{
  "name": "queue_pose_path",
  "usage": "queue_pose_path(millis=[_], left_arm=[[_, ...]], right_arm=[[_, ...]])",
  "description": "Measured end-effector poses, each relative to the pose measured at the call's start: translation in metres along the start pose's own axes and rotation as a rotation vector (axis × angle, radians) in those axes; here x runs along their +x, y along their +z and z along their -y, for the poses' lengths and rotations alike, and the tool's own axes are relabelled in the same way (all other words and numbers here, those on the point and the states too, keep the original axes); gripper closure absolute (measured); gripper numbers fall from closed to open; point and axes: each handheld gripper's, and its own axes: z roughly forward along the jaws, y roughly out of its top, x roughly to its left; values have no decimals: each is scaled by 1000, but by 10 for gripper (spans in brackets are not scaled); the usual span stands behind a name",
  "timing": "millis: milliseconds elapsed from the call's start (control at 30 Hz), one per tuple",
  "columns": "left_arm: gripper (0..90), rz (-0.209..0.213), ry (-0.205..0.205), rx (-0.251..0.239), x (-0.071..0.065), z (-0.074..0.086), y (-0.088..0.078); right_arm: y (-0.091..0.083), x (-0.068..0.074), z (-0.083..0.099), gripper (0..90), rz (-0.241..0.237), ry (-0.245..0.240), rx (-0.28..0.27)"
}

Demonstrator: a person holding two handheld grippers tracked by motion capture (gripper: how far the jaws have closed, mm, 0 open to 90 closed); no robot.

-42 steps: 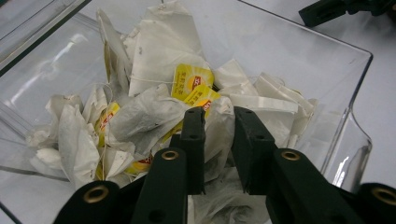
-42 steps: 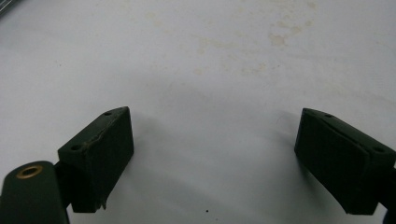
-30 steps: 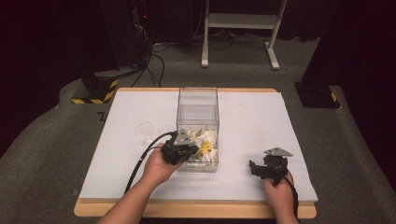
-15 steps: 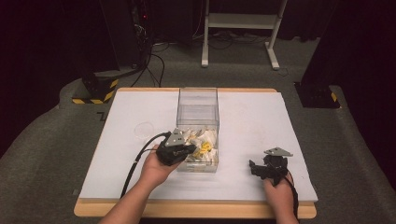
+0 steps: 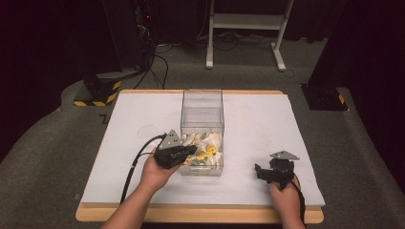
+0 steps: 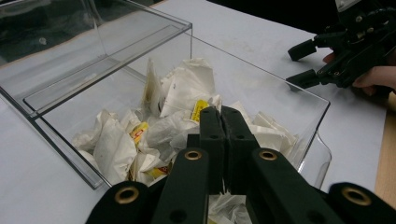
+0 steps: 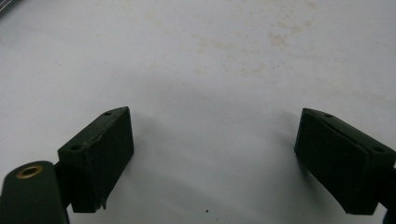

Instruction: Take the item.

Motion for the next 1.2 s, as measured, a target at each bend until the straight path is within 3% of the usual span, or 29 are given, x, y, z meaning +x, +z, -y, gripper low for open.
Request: queue_pose_path(millis=[633, 1200], left_arm=[[881, -15, -21, -94, 1, 0, -12], [881, 12, -102, -166, 12, 6, -21]], right_arm=[[0, 0, 0, 116, 0, 0, 0], [0, 0, 0, 116, 0, 0, 0]])
